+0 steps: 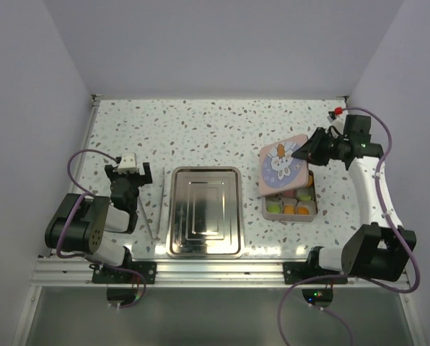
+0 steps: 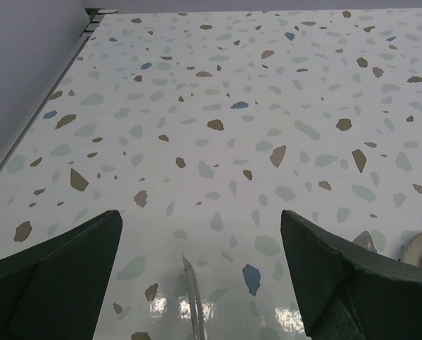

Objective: Pack the cookies

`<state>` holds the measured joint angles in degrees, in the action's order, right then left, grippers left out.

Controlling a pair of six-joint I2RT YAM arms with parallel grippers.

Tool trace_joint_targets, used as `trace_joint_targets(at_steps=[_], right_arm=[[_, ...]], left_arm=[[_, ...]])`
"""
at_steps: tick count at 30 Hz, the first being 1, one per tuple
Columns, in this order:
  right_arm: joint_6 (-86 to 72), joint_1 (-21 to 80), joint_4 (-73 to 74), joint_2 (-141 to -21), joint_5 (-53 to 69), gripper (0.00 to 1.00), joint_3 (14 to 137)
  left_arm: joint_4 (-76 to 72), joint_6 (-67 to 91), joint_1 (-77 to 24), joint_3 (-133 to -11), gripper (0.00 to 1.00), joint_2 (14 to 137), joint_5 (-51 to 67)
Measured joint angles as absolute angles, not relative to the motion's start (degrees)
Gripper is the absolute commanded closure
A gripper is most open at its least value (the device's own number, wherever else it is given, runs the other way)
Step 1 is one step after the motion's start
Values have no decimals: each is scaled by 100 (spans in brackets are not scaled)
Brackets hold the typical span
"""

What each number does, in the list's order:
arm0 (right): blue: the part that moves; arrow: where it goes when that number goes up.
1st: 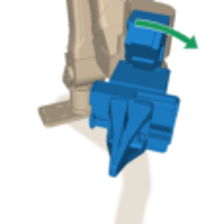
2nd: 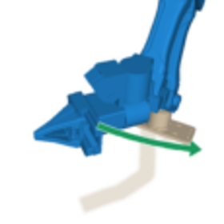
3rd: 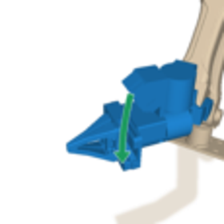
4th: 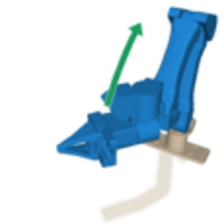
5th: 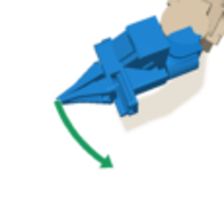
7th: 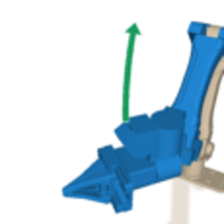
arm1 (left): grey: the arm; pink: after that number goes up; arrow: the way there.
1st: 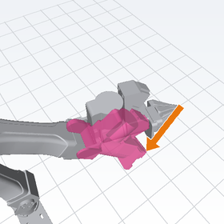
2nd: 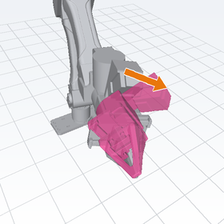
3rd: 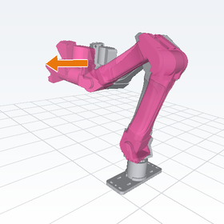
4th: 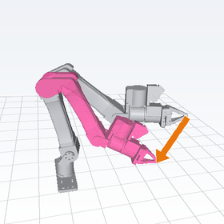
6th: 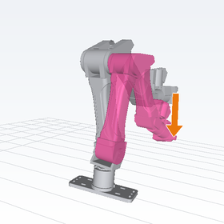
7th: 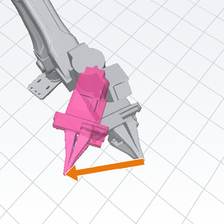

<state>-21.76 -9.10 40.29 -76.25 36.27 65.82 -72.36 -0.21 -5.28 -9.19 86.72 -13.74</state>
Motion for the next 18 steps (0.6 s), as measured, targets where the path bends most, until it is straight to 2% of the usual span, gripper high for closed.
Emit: trace_joint_targets(at_steps=[11, 18], right_arm=[[-1946, -934, 4834, -7148, 2469, 100, 6678], [-1992, -939, 4823, -7100, 2359, 100, 6200]], left_arm=[[-7236, -21, -528, -919, 0, 8672, -1374], [-7238, -21, -528, -919, 0, 8672, -1374]])
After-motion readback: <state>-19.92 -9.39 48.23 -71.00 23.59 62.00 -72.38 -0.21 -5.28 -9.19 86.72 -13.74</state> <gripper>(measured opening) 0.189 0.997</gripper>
